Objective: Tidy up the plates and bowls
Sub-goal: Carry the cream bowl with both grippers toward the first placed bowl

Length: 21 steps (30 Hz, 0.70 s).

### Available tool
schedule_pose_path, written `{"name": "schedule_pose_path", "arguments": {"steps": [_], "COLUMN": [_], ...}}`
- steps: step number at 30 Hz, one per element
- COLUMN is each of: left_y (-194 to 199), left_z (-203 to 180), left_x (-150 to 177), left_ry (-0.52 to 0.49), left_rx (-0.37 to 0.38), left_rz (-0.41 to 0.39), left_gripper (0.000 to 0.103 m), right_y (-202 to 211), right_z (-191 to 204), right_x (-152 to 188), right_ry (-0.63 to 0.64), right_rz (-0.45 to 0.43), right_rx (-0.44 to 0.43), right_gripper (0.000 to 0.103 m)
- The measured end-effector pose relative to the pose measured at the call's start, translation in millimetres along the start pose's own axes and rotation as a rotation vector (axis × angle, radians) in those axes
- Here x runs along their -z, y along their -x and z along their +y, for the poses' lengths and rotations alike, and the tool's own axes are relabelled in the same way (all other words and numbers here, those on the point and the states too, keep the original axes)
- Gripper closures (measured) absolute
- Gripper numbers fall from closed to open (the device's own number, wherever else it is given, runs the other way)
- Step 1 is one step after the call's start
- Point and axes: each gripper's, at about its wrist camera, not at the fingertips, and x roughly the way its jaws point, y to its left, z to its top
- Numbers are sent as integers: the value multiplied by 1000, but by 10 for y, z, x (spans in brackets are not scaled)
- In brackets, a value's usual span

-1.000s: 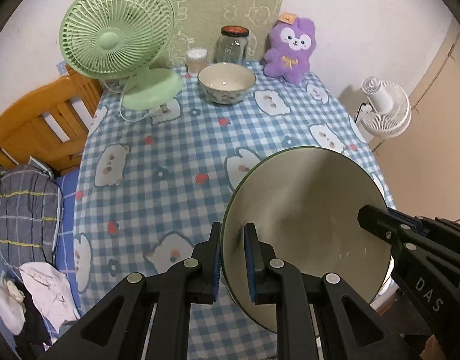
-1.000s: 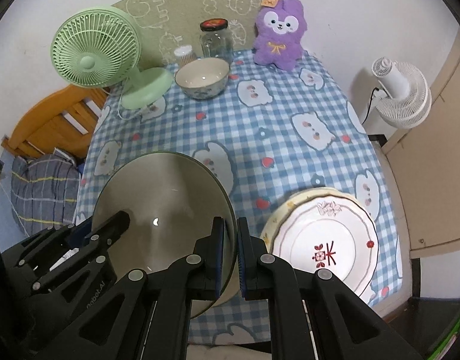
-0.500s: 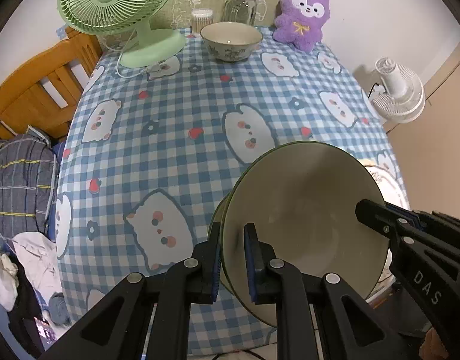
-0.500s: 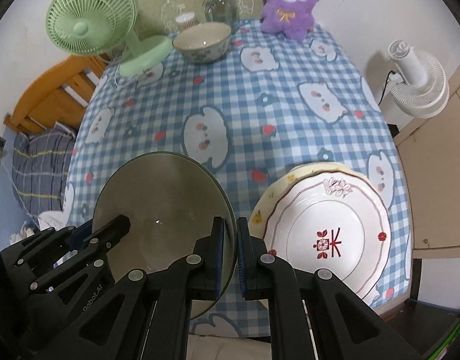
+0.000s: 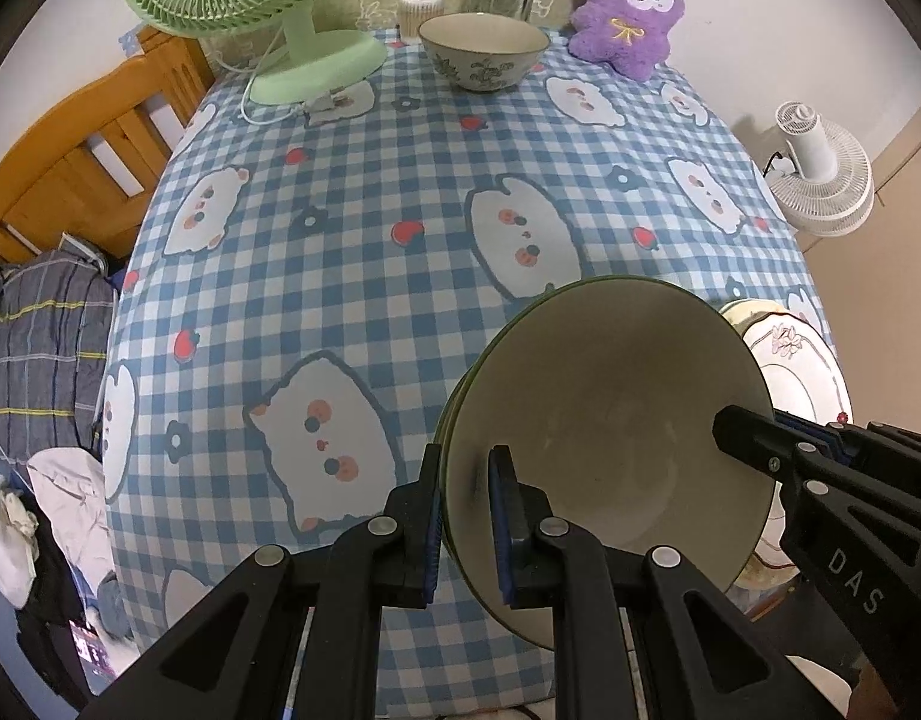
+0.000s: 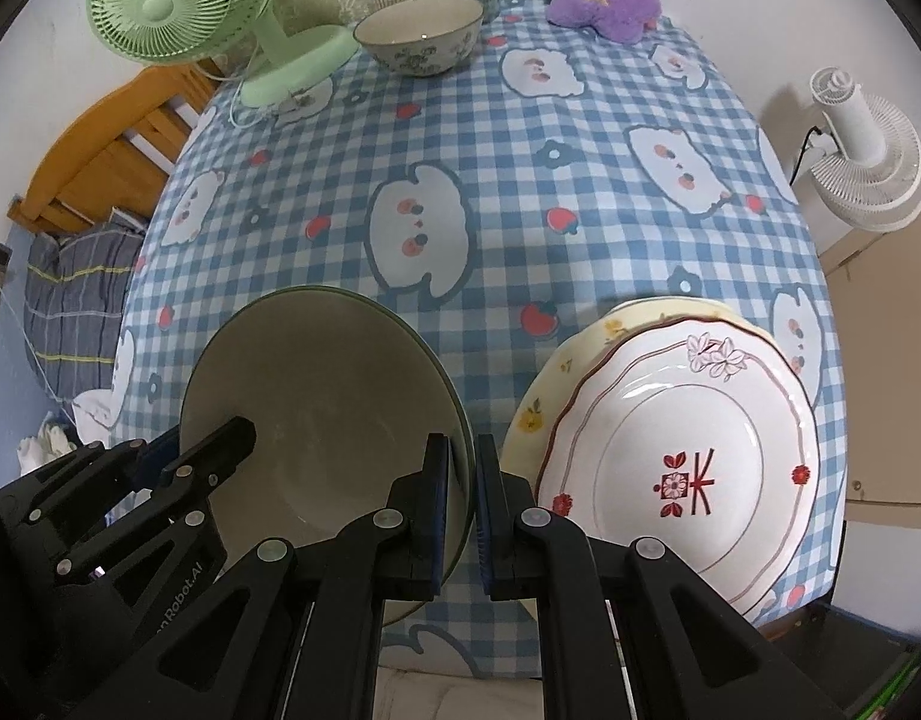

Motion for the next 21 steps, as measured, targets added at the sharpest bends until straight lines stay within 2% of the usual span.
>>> {"name": "schedule_pose_path", "arguments": {"steps": [11, 21], "left_y": [0, -104], "left_z": [-5, 10], "left_x": [50, 113], "left_ry": [-29, -27], "left_rx": [-39, -50], "left_rz": [-18, 10], "left_gripper": [92, 92], "right_y": [-78, -125], "right_z": [17, 38], "right_x": [37, 53], "right_ry": [-4, -7], "right_rz": [21, 28], "right_rx": [-6, 3], "right_gripper": [92, 92]}}
